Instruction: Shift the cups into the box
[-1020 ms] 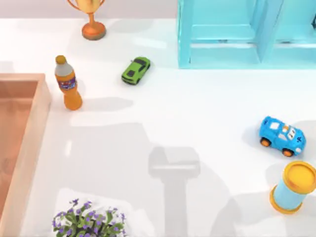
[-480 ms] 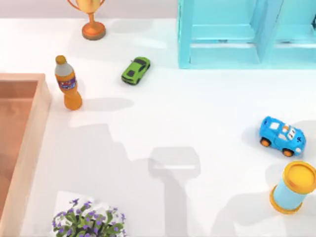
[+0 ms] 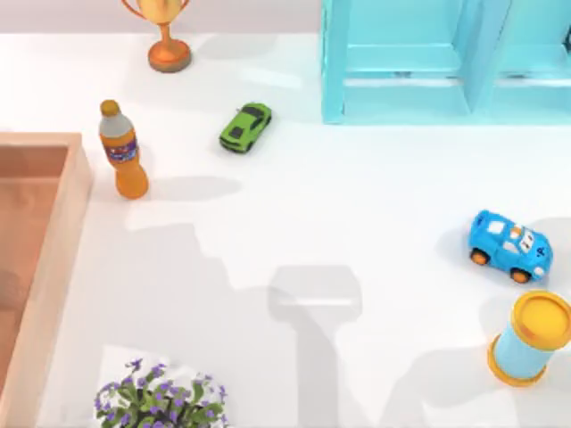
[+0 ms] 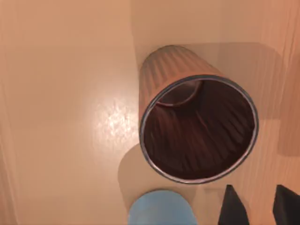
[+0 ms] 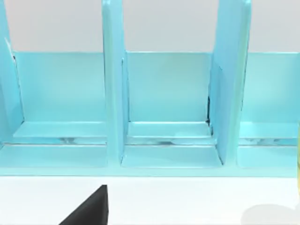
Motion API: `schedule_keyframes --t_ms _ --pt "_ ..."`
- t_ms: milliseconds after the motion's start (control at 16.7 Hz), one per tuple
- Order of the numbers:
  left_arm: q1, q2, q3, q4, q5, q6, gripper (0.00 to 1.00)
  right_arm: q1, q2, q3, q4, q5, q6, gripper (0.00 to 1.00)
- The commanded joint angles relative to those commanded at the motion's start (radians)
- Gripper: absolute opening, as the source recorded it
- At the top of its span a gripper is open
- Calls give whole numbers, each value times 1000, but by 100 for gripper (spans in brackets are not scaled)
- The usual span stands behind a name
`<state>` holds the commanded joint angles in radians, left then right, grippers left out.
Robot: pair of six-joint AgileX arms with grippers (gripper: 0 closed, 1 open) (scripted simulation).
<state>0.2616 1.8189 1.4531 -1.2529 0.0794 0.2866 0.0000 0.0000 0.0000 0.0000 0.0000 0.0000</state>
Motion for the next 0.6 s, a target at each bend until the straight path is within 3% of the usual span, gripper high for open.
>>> schedule_keyframes --t_ms 420,600 --pt "0 0 0 0 0 0 98 0 0 0 0 0 0 100" --pt "0 0 0 0 0 0 100 0 0 0 0 0 0 100"
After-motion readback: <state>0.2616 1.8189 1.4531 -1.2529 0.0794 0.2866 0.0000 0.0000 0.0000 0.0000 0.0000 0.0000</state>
